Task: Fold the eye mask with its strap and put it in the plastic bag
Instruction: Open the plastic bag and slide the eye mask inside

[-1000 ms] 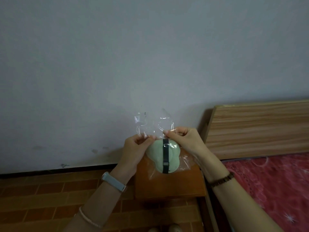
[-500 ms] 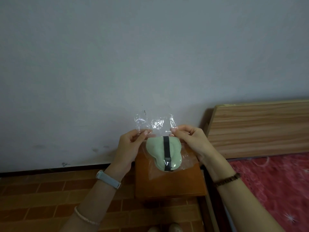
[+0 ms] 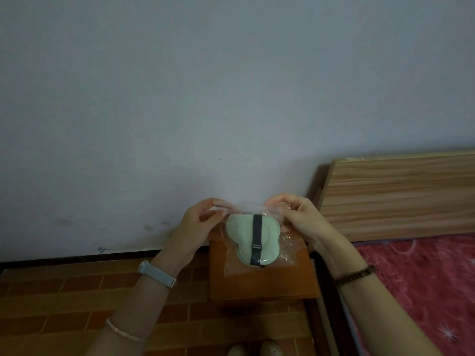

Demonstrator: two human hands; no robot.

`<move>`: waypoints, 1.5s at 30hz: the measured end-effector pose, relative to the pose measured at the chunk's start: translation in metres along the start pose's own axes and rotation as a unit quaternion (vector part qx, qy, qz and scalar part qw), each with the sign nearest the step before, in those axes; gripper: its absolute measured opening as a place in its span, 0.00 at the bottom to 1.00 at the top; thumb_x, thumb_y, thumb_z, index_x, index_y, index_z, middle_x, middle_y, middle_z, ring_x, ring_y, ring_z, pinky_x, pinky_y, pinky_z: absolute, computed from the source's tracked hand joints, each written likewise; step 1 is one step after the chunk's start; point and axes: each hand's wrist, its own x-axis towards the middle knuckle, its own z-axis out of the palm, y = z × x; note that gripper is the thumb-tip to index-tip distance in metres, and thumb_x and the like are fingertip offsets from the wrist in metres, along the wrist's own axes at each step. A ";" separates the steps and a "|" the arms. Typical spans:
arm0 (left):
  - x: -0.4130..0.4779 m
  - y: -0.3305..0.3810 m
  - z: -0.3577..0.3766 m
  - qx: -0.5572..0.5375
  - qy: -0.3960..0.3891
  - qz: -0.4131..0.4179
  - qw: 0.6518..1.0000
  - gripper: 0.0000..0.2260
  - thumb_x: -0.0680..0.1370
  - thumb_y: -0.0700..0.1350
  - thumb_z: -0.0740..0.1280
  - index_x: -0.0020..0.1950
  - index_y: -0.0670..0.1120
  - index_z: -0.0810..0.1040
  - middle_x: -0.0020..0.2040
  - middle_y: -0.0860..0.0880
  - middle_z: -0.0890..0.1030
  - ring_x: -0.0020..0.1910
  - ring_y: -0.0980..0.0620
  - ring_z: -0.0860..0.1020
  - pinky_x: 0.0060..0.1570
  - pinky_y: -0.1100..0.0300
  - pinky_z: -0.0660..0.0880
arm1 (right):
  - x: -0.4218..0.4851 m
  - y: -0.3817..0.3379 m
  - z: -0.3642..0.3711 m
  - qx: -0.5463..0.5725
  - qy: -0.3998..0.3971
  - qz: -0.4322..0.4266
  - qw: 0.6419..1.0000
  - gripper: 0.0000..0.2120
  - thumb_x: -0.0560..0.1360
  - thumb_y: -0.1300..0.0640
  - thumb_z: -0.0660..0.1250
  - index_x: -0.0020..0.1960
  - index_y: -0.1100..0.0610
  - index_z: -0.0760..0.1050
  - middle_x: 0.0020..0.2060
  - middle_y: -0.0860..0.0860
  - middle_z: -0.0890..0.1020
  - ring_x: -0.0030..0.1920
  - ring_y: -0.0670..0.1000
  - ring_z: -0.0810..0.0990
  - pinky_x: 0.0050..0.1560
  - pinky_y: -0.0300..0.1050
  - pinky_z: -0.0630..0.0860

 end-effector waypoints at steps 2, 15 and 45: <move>-0.001 0.000 0.001 -0.009 0.009 0.002 1.000 0.07 0.79 0.42 0.66 0.49 0.50 0.84 0.48 0.49 0.87 0.44 0.52 0.85 0.37 0.60 0.82 | 0.001 0.004 -0.002 0.017 -0.007 0.006 1.000 0.09 0.74 0.64 0.72 0.39 0.52 0.84 0.28 0.48 0.80 0.25 0.42 0.77 0.25 0.34 0.75; -0.005 -0.003 0.008 -0.074 0.105 0.014 0.992 0.12 0.79 0.36 0.64 0.45 0.49 0.85 0.45 0.51 0.87 0.40 0.55 0.84 0.34 0.62 0.80 | 0.002 0.008 0.006 0.069 -0.022 -0.041 0.997 0.21 0.79 0.68 0.60 0.34 0.51 0.79 0.26 0.44 0.78 0.24 0.40 0.74 0.22 0.31 0.70; -0.022 -0.013 0.011 0.364 0.036 0.350 0.863 0.13 0.68 0.38 0.75 0.52 0.41 0.82 0.56 0.46 0.84 0.62 0.47 0.79 0.69 0.42 0.68 | -0.011 0.008 0.012 0.191 -0.070 0.215 0.955 0.27 0.72 0.41 0.70 0.57 0.64 0.77 0.50 0.67 0.85 0.46 0.60 0.88 0.40 0.47 0.85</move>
